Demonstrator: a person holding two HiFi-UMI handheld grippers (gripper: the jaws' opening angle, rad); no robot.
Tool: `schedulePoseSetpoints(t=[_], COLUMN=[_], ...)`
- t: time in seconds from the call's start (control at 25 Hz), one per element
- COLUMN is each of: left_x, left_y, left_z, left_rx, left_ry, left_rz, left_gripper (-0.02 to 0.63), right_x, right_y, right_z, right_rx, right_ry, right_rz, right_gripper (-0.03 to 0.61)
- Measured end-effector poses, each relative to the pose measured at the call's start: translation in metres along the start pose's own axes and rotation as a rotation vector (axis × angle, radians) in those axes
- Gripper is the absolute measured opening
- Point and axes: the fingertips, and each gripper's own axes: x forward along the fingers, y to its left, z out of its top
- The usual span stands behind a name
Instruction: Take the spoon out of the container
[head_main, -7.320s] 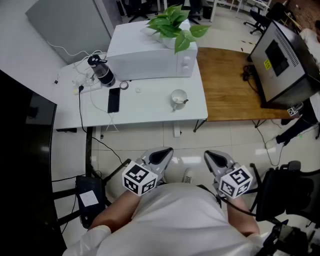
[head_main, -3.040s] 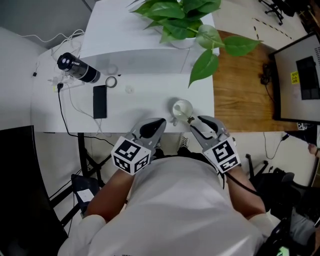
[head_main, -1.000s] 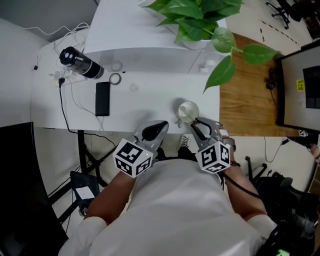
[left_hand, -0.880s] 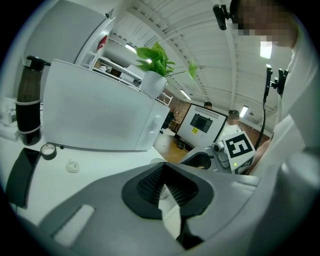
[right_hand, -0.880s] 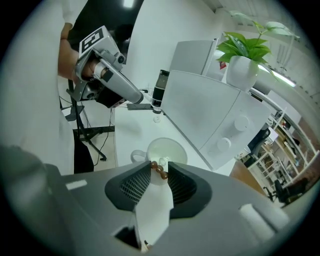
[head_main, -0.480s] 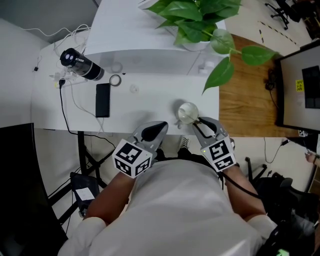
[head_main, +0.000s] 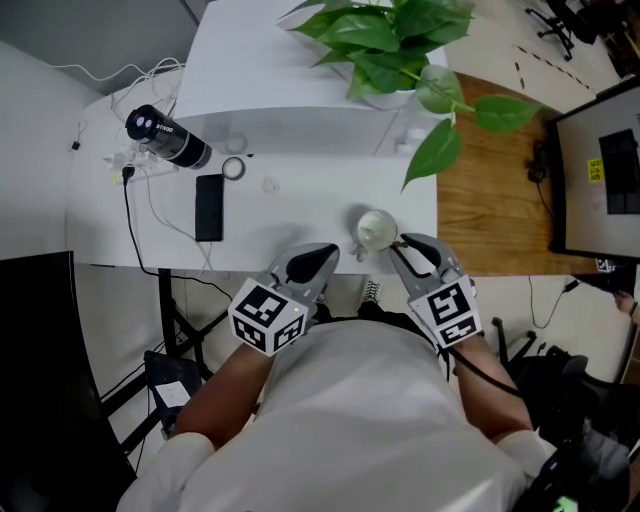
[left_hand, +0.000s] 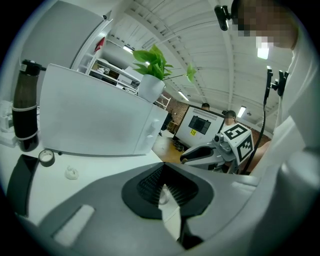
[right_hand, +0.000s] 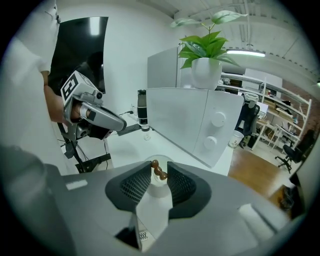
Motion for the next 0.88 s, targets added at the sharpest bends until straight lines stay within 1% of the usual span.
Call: schedulePoseSetpoints(t=[0.12, 0.2, 0.32, 0.6, 0.72, 0.88], left_x=[0.0, 0.0, -0.001, -0.001, -0.001, 0.0], left_y=[-0.001, -0.001, -0.001, -0.001, 0.0, -0.001], left_z=[0.004, 0.007, 0.008, 0.006, 0.006, 0.005], left_rx=[0.011, 0.015, 0.018, 0.019, 0.012, 0.012], left_ry=[-0.002, -0.003, -0.002, 0.009, 0.011, 0.013], left_rz=[-0.007, -0.01, -0.013, -0.017, -0.018, -0.022], left_gripper=[0.003, 0.003, 0.005, 0.003, 0.004, 0.005], right_x=[0.0, 0.002, 0.007, 0.014, 0.015, 0.014], right_y=[0.0, 0.002, 0.005, 0.004, 0.001, 0.001], right_z=[0.004, 0.001, -0.01, -0.031, -0.037, -0.036], right_rx=[0.024, 0.062, 0.142, 0.24, 0.287, 0.283], right_ry=[-0.005, 0.002, 0.03, 0.064, 0.061, 0.046], right_rz=[-0.005, 0.003, 0.023, 0.038, 0.038, 0.035], right_gripper=[0.104, 0.103, 0.103, 0.101, 0.098, 0.095])
